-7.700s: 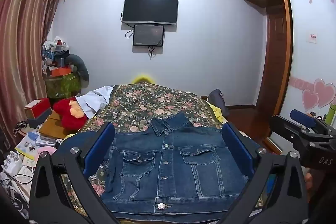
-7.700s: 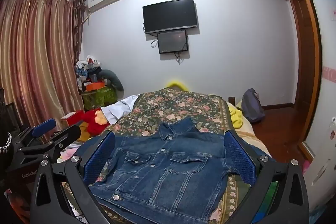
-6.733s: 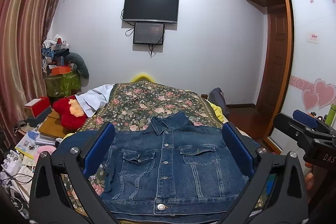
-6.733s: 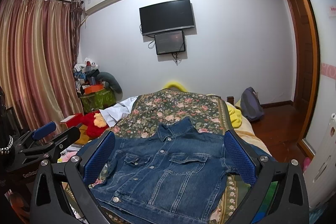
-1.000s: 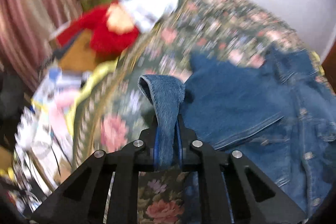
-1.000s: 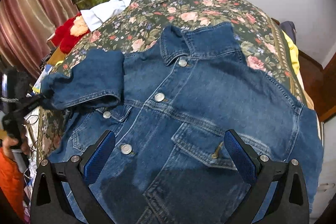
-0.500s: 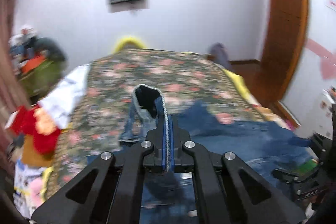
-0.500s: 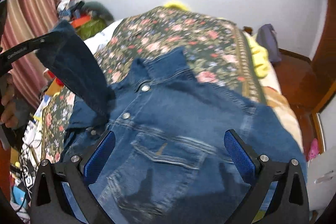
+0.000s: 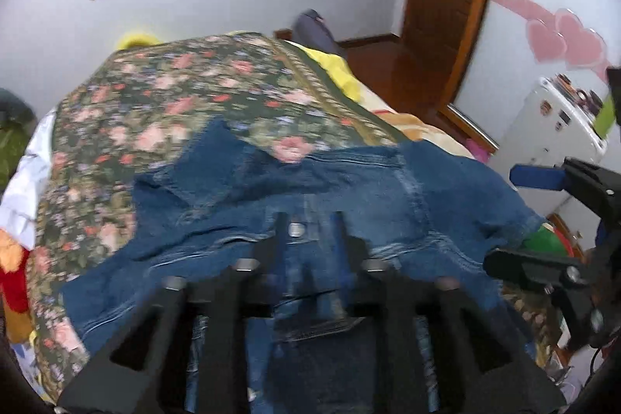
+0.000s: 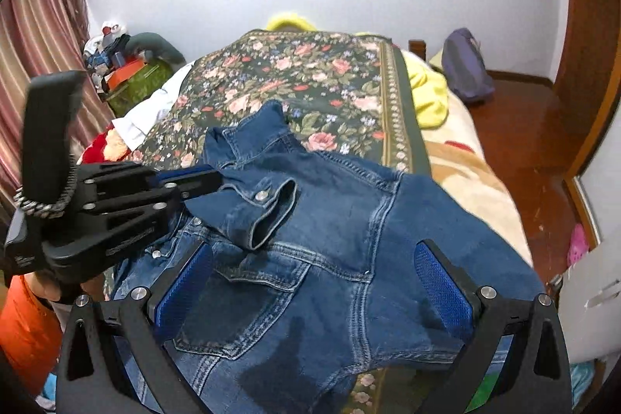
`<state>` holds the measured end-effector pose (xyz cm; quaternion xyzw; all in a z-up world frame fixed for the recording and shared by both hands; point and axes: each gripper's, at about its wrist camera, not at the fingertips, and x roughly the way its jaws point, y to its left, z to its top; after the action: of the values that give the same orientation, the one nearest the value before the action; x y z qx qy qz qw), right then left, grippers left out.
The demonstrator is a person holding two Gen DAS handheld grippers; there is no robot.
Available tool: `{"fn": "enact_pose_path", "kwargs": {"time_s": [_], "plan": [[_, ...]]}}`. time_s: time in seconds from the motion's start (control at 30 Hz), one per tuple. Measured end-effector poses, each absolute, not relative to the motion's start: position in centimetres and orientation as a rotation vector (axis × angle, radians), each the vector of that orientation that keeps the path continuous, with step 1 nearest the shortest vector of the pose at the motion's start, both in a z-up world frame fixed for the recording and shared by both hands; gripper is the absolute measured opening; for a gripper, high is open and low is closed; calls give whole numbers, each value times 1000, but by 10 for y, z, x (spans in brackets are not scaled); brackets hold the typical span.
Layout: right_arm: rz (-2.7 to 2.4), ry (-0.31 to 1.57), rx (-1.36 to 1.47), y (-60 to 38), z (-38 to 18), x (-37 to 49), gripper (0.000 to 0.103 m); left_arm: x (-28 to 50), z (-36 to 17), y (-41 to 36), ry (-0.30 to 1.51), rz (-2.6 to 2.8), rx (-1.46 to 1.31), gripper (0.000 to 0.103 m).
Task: Fold large clothes
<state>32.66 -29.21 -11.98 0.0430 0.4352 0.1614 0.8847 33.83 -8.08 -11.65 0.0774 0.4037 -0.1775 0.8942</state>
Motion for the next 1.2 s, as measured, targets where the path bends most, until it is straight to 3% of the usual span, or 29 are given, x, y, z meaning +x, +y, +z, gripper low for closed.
{"fn": "enact_pose_path", "kwargs": {"time_s": [0.03,0.13,0.43,0.53,0.63,0.77,0.93,1.0,1.07,1.2], "plan": [[346,918,95,-290,-122,330,103,337,-113,-72,823,-342,156,56],[390,957,120,-278,-131,345,103,331,-104,-25,775,-226,151,67],[486,1218,264,-233,-190,410,103,311,-173,122,959,46,138,68],[495,1297,256,-215,-211,425,102,298,-206,146,1027,73,150,68],[507,1375,229,-195,-232,435,93,285,-244,162,1128,58,159,68],[529,1340,124,-171,-242,439,91,283,-282,172,1199,101,149,68],[500,1319,80,-152,-242,445,65,292,-276,174,1134,163,103,69],[494,1308,47,-146,-239,444,39,296,-271,176,1122,185,75,69],[527,1321,58,-145,-233,442,26,299,-266,180,1116,209,40,69],[544,1195,24,-139,-193,428,23,291,-257,187,1091,231,0,69]]}}
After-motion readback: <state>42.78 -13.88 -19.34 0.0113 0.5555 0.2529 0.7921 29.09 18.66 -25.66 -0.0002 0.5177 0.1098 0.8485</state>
